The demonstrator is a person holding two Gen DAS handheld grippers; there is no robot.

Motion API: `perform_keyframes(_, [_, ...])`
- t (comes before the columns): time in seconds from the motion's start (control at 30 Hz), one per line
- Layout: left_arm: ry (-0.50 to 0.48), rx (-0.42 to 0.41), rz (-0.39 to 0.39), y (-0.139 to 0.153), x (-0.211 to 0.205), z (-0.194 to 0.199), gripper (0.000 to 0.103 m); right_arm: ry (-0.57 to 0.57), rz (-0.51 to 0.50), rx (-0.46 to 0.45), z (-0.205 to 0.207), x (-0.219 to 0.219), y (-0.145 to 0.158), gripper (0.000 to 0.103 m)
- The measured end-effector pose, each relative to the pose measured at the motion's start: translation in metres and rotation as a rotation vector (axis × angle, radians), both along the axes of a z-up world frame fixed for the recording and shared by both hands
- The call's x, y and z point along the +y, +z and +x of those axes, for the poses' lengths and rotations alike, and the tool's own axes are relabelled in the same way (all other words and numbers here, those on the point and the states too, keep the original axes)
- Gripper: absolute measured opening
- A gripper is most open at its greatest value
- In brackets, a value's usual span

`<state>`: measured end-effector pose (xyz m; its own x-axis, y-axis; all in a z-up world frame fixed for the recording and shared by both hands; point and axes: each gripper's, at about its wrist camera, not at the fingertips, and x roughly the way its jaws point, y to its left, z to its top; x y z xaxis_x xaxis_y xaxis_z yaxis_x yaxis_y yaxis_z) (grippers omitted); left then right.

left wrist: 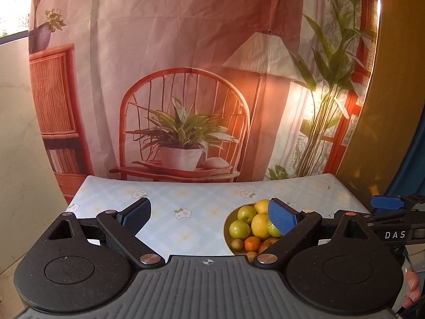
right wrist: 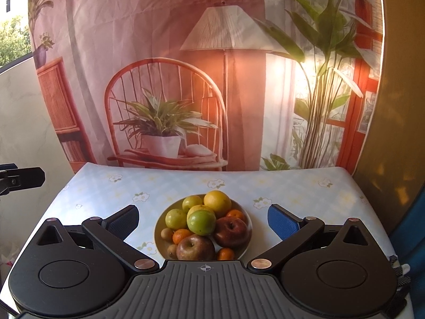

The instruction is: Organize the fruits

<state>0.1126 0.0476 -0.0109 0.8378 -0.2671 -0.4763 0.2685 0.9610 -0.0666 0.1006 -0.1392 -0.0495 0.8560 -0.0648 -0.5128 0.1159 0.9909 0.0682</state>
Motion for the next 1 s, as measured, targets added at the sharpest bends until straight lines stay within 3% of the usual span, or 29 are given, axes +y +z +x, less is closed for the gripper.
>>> perform_keyframes(1.0, [-0.004,-0.043,0.05,0.001,-0.006,-0.017,0.096,0.005,-0.015,-0.019,-0.011,0.007,0.006,0.102])
